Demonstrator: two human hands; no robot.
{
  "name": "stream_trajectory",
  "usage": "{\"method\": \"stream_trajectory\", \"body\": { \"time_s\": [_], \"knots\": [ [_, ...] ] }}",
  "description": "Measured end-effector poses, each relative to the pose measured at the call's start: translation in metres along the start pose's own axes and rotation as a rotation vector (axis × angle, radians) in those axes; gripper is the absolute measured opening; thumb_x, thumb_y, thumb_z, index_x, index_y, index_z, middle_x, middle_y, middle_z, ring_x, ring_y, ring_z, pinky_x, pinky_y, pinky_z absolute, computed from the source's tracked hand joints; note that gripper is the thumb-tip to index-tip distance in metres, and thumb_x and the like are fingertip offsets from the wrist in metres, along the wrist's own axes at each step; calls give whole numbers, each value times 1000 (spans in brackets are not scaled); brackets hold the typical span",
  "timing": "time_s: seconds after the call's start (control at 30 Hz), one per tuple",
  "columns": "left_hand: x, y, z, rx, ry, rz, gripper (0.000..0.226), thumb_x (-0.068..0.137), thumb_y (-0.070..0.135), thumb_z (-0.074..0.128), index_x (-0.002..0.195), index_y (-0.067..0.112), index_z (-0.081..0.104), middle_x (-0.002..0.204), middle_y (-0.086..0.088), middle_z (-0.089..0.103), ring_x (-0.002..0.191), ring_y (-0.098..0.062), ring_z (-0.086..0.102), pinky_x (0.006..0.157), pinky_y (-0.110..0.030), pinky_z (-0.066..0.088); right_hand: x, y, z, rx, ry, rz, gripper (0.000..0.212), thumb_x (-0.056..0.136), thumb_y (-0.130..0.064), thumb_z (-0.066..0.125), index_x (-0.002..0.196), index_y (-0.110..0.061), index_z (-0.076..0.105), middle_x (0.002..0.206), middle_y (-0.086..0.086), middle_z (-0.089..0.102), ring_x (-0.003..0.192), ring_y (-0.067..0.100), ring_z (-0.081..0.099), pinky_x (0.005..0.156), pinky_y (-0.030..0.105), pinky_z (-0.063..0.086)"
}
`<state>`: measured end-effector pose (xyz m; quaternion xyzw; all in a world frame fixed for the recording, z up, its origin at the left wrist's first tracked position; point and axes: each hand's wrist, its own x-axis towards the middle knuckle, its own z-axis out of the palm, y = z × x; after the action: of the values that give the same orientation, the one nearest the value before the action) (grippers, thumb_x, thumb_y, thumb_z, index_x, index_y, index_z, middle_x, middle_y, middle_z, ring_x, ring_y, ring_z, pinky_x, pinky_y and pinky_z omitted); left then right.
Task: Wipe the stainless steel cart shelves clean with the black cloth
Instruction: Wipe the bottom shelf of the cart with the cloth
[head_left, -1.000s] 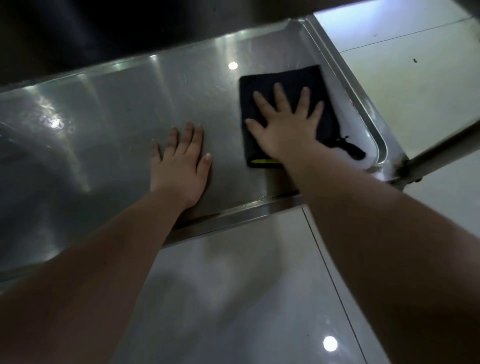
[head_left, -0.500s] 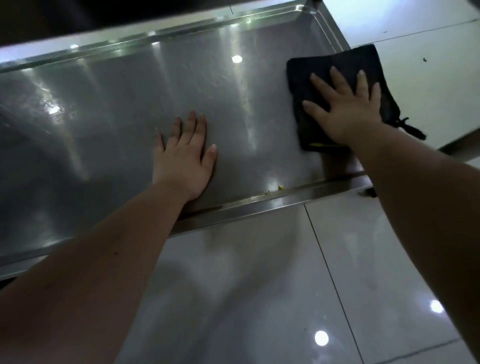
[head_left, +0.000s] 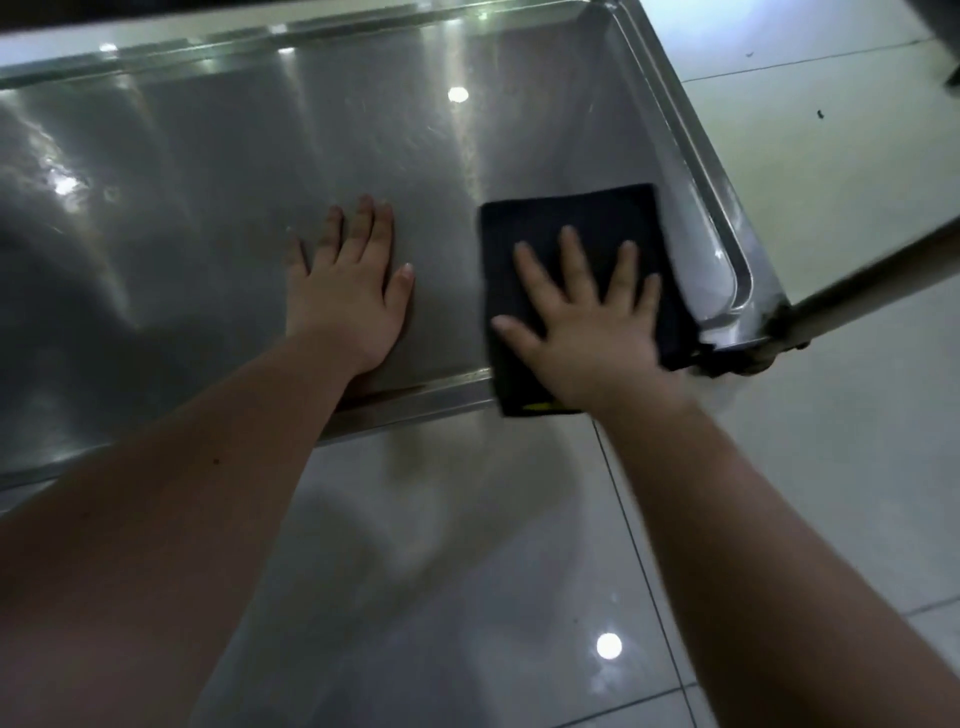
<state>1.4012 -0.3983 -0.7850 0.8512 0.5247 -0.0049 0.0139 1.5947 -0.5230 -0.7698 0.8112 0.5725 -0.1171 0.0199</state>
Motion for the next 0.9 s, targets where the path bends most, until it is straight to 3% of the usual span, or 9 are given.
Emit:
{"method": "stream_trajectory", "body": {
  "time_s": [0.1, 0.2, 0.3, 0.4, 0.53, 0.7, 0.8, 0.9],
  "knots": [
    [-1, 0, 0, -8, -1, 7, 62, 100, 46, 16, 156, 21, 4, 164, 2, 3, 150, -25, 4, 116, -57, 4, -9, -35, 10, -33, -2, -152, 71, 83, -81, 7, 143, -55, -20, 160, -10, -24, 143, 45, -22, 111, 64, -12],
    [-2, 1, -2, -19, 1, 9, 63, 100, 47, 16, 156, 22, 5, 164, 2, 4, 150, -25, 4, 117, -56, 3, 0, -3, 5, -19, -3, -191, 68, 82, -82, 12, 139, -62, -20, 159, -18, -22, 145, 40, -21, 113, 59, -11],
    [-1, 1, -3, -21, 1, -1, 62, 100, 47, 17, 156, 23, 4, 164, 3, 3, 150, -25, 3, 117, -55, 2, 9, 59, -8, 7, -18, -66, 68, 84, -80, 22, 139, -66, -15, 160, -20, -18, 147, 37, -15, 116, 56, -6],
    [0, 2, -1, -27, -1, -5, 62, 100, 47, 17, 156, 24, 3, 164, 4, 2, 150, -24, 2, 117, -55, 0, 10, 98, -16, -63, -68, 96, 71, 84, -79, 15, 143, -58, -18, 161, -13, -19, 147, 38, -14, 118, 54, -4],
    [1, 3, 0, -25, 13, 2, 61, 101, 43, 18, 156, 22, 6, 164, 2, 5, 150, -26, 4, 116, -56, -1, -2, 64, -12, 7, -21, 186, 69, 88, -77, 16, 147, -54, -10, 163, -10, -14, 146, 43, -11, 118, 57, -2],
    [0, -2, 2, -44, 25, 20, 59, 101, 41, 17, 156, 23, 6, 164, 2, 5, 150, -25, 4, 116, -55, 0, -45, -32, 7, 27, -2, -101, 66, 86, -77, 6, 145, -55, -13, 162, -8, -16, 144, 48, -15, 114, 64, -3],
    [0, -1, 2, -46, 22, 24, 59, 101, 42, 16, 156, 24, 6, 164, 3, 5, 150, -25, 4, 117, -54, 0, -44, -18, 5, 46, -4, -140, 65, 84, -80, 9, 143, -61, -11, 162, -15, -14, 146, 42, -12, 116, 60, -1],
    [1, -1, 3, -38, 27, 3, 59, 101, 42, 18, 156, 24, 6, 164, 4, 6, 150, -25, 5, 117, -55, 2, -29, 37, -4, 36, 9, -15, 65, 84, -80, 21, 141, -65, -6, 162, -19, -9, 147, 41, -3, 115, 57, 5]
  ]
}}
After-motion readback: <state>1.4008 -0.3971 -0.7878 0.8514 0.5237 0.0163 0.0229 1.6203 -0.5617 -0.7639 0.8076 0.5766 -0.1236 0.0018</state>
